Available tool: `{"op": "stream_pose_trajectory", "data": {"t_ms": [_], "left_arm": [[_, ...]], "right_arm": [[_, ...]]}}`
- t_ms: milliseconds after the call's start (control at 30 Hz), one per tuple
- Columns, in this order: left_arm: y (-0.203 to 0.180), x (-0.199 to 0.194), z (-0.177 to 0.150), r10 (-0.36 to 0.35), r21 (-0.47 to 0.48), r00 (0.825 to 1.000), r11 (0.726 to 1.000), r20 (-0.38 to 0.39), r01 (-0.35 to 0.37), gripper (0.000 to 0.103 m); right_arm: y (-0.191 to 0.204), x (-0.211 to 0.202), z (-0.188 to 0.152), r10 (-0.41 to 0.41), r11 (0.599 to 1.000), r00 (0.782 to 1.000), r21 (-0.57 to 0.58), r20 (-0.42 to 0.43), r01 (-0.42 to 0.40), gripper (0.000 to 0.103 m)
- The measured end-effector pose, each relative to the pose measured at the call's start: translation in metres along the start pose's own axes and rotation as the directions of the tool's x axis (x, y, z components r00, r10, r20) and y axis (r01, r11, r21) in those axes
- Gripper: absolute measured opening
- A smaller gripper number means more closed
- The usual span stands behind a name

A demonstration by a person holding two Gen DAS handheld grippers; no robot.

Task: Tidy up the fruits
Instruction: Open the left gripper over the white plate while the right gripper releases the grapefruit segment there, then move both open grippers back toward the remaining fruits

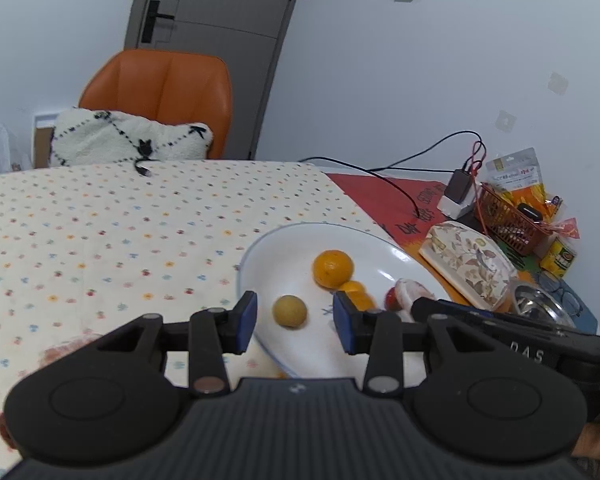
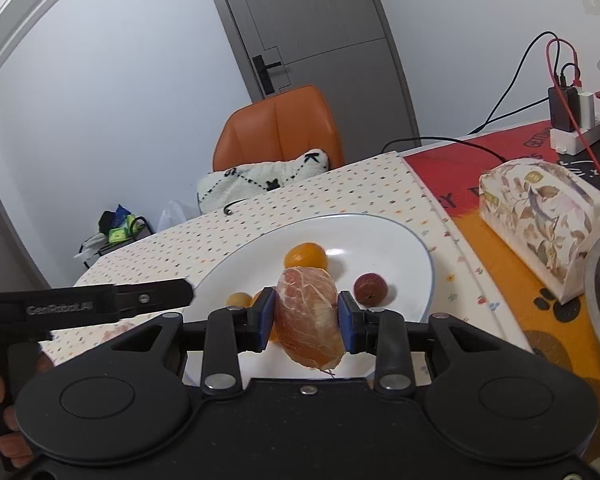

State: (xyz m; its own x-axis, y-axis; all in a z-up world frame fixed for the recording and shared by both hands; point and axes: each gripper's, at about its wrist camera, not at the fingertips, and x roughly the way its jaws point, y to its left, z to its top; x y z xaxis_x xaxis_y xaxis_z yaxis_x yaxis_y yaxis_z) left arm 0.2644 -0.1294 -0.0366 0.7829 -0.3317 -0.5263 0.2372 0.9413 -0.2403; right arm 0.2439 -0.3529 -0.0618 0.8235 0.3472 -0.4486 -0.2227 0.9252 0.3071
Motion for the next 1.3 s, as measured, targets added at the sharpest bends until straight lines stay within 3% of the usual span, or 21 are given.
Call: {"op": "stream_pose_trajectory", "data": {"t_ms": [133, 200, 267, 333, 833, 1067, 1300], "left_arm": [[0.01, -0.008, -0.001, 0.039, 0.003, 0.999, 0.999, 0.003, -0.039, 0.049], [0.014, -0.013, -0.001, 0.06, 0.012, 0.998, 0.998, 0.012, -0.06, 0.064], [0.019, -0.02, -0.001, 0.073, 0.003, 0.997, 0.997, 0.036, -0.073, 0.087], [0.024, -0.026, -0.001, 0.091, -0.01, 0.994, 0.996, 0.066, -0.091, 0.094], [0.082, -0.053, 0.003, 0.264, -0.148, 0.96, 0.957, 0.092, -0.249, 0.099], [0.102, -0.067, -0.003, 0.281, -0.207, 0.956, 0.943, 0.08, -0.26, 0.1], [0.101, -0.086, -0.009, 0.279, -0.162, 0.958, 0.951, 0.073, -0.265, 0.1]], "right_arm": [[-0.001, 0.004, 0.002, -0.016, 1.0, 1.0, -0.007, 0.012, 0.017, 0.032], [0.002, 0.004, 0.003, -0.02, 1.0, 1.0, -0.013, 0.02, 0.02, 0.038], [0.004, 0.003, 0.002, -0.03, 0.999, 0.999, -0.017, 0.024, 0.03, 0.047], [0.006, 0.001, 0.001, -0.027, 0.999, 0.999, -0.019, 0.031, 0.028, 0.055], [0.035, -0.003, 0.005, 0.083, 0.996, 0.995, -0.021, 0.056, -0.081, 0.07], [0.054, 0.004, 0.009, 0.105, 0.993, 0.994, -0.049, 0.042, -0.103, 0.074], [0.071, 0.003, 0.007, 0.134, 0.99, 0.99, -0.057, 0.043, -0.131, 0.092]]}}
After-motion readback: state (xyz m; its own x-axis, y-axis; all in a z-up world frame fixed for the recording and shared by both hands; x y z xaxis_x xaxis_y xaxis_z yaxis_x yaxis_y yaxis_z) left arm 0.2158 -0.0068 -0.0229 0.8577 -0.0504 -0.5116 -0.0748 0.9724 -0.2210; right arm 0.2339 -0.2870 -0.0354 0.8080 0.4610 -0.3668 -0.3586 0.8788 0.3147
